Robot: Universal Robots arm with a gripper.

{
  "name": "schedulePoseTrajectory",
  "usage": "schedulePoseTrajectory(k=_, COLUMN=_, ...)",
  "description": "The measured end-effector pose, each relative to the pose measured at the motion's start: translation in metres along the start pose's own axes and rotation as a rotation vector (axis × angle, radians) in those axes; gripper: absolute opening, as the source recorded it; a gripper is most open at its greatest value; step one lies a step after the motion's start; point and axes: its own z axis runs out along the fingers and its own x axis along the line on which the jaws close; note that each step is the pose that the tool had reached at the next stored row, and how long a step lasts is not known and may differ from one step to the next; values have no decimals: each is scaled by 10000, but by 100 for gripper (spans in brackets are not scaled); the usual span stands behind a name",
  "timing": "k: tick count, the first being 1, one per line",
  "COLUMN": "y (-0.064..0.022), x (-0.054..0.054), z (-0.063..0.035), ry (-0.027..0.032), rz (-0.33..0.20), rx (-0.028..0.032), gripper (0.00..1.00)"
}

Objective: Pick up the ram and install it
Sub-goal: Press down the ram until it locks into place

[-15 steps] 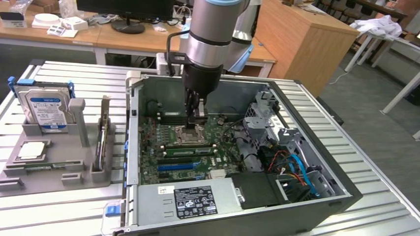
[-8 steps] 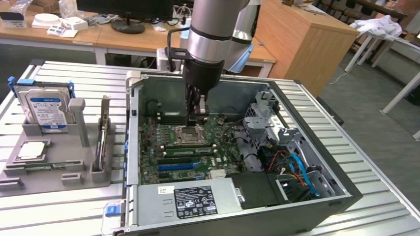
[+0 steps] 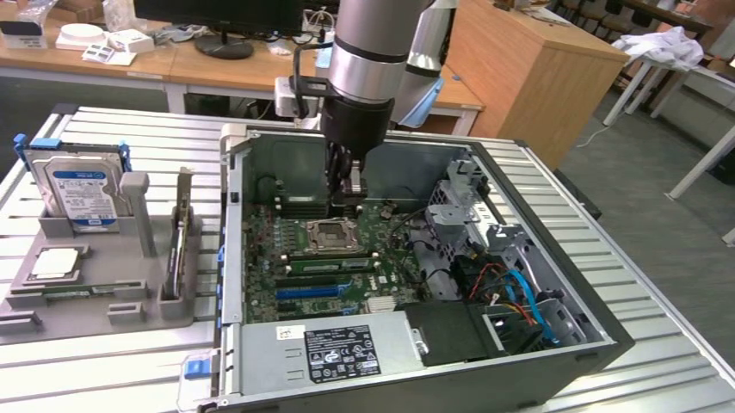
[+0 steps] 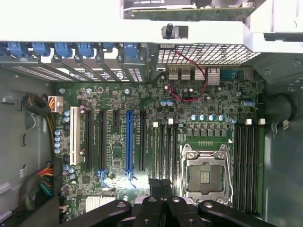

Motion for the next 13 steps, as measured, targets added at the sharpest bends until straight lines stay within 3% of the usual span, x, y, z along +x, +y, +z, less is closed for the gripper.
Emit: schedulePoseTrajectory(k=13, y=0, x=0, z=-57, ry=1, rz=0, rx=0, gripper=11)
